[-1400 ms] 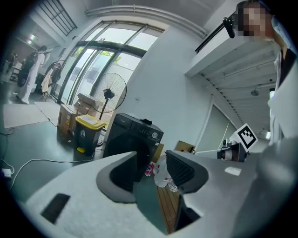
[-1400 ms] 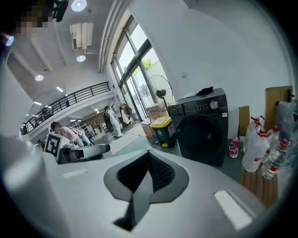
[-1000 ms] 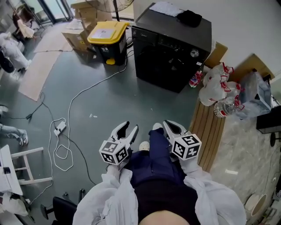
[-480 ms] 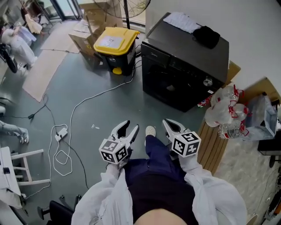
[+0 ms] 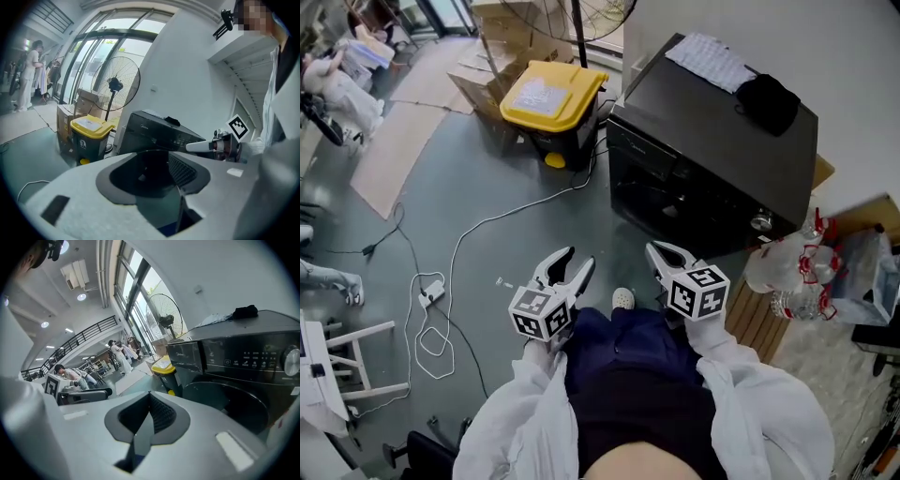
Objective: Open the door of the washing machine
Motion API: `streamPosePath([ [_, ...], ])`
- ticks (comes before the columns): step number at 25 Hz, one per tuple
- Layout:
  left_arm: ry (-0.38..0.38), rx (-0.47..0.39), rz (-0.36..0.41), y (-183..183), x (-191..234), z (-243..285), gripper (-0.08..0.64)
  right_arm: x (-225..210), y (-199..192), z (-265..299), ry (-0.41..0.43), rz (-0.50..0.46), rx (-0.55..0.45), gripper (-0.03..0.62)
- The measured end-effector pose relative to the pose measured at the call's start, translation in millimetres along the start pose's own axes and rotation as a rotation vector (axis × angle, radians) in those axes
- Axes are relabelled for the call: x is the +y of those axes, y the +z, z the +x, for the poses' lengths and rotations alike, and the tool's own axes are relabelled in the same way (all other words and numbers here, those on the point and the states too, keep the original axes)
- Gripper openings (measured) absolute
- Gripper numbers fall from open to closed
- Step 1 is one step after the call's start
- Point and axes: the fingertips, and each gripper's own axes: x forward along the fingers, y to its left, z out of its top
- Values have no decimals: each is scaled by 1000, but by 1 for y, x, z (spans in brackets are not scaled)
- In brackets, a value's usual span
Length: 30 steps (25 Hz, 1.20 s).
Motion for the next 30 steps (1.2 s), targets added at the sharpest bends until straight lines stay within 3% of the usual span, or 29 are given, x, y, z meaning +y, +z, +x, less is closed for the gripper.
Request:
streamPosePath([
  [6, -34, 53, 6, 11, 21, 40, 199, -21, 13, 26, -12, 34, 29, 8],
  [11, -136, 180, 74, 10, 45, 89, 201, -42, 20, 50, -92, 111, 16, 8],
  [20, -339, 414, 336, 4, 100, 198, 215, -77, 34, 100, -288, 238, 5, 8],
  [30, -497, 584, 666, -68, 138, 306, 216, -101, 3, 139, -472, 415, 27, 8],
])
